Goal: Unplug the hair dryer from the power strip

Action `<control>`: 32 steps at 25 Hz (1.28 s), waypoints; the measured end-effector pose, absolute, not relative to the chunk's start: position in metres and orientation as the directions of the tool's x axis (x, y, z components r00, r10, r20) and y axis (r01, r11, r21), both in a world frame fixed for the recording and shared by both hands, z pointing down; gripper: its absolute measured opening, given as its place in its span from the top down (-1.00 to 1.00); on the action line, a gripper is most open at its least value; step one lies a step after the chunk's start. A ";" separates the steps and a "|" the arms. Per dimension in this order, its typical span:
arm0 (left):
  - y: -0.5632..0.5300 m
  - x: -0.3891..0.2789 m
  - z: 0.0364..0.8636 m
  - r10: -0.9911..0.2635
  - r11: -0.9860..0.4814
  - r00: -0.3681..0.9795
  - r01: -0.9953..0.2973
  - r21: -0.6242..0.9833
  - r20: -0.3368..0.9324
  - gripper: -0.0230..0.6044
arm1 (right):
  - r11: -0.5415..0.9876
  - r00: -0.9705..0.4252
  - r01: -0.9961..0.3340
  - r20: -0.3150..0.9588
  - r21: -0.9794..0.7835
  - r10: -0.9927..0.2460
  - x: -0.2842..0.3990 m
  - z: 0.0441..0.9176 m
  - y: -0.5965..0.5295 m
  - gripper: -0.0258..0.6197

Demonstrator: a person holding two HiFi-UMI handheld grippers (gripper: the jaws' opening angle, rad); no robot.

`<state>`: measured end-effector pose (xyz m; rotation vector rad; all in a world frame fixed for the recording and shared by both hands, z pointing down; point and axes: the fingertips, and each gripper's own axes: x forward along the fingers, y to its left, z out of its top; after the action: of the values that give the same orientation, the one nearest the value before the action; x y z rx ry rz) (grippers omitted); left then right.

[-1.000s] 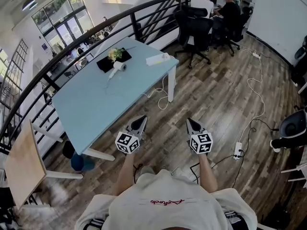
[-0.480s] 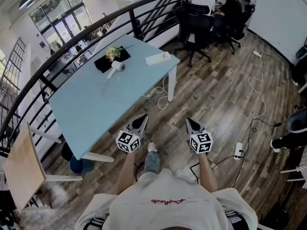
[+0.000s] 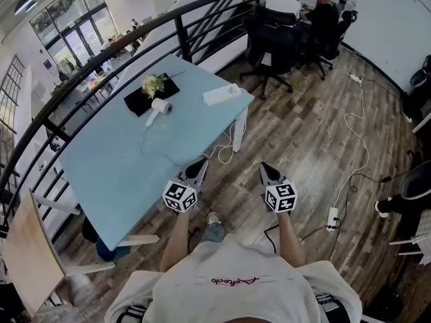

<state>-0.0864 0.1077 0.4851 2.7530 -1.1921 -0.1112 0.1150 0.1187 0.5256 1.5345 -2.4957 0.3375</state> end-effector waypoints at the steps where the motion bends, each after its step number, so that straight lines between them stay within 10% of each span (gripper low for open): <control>1: 0.097 -0.091 0.484 -0.727 -0.680 0.687 -0.716 0.158 -0.014 0.90 | 0.435 -0.442 -0.896 0.280 -0.090 -0.852 0.110 0.524 0.108 0.87; 32: -0.065 -0.146 0.510 -0.631 -0.760 0.775 -0.609 0.229 -0.033 0.90 | 0.358 -0.355 -0.932 0.314 -0.049 -0.881 0.035 0.532 -0.046 0.86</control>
<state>-0.1463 -0.0654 0.5102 2.7632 -0.9769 -0.1596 0.0346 -0.0457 0.5322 1.6263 -2.3874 0.3220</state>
